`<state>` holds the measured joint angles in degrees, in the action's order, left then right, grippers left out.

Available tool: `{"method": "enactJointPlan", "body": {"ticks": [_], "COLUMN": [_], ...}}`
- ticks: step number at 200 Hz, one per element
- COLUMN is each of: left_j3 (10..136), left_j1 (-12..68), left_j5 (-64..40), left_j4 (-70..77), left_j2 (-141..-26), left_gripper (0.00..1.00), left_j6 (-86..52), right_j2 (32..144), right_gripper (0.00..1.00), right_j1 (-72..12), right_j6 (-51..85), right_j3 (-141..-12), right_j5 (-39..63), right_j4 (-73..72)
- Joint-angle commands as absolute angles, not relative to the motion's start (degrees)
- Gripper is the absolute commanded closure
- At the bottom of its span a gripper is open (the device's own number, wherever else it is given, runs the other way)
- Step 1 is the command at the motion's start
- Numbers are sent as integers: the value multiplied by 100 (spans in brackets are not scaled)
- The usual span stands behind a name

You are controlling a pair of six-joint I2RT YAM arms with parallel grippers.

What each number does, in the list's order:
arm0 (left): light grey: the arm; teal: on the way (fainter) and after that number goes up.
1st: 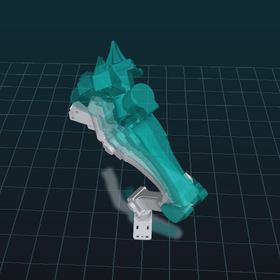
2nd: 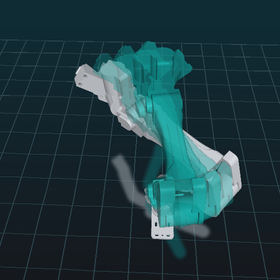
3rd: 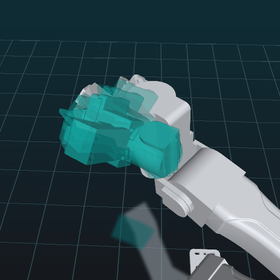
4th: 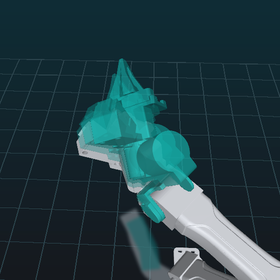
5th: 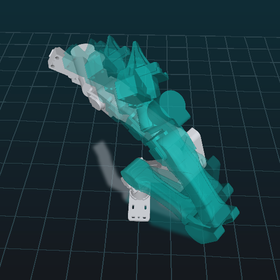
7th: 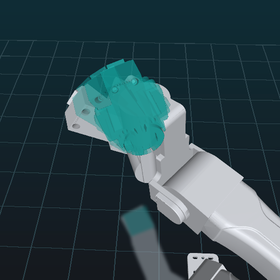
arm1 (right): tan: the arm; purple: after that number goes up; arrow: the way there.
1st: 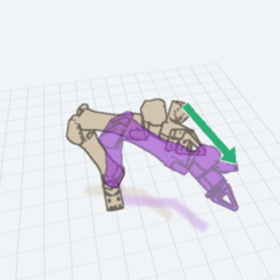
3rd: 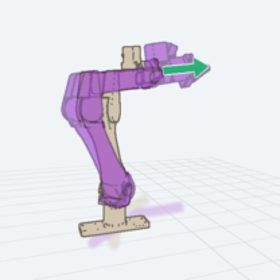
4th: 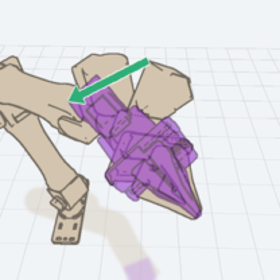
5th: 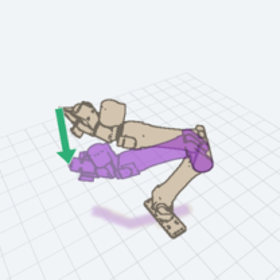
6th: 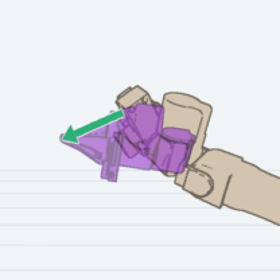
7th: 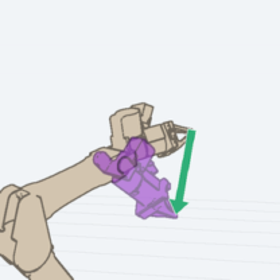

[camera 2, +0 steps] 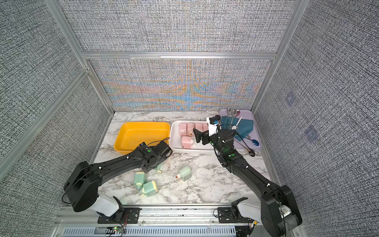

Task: Place the pencil sharpeners by color into the storage box
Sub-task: Pick up the pencil sharpener from the center of the board.

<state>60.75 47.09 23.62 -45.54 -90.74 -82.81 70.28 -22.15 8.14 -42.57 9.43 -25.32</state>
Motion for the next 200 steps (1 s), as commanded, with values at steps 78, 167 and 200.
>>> {"method": "enactJointPlan", "body": {"ticks": [78,167,200], "left_j3": [5885,5816,5692], "left_j1": [4728,4889,4888], "left_j5": [2312,2239,2268], "left_j4": [-4841,-4335,-4280], "left_j2": [-9196,-8961,-8819], "left_gripper": [18,35,31], "left_j6": [-8085,-6457,-6250], "right_j2": [7117,7259,7280], "right_gripper": [1,1,1], "right_j1": [-2226,-2224,-2224], "right_j6": [834,848,853], "right_j3": [-4397,-4534,-4546], "right_j5": [951,987,961], "right_j4": [-2332,-2262,-2225]}}
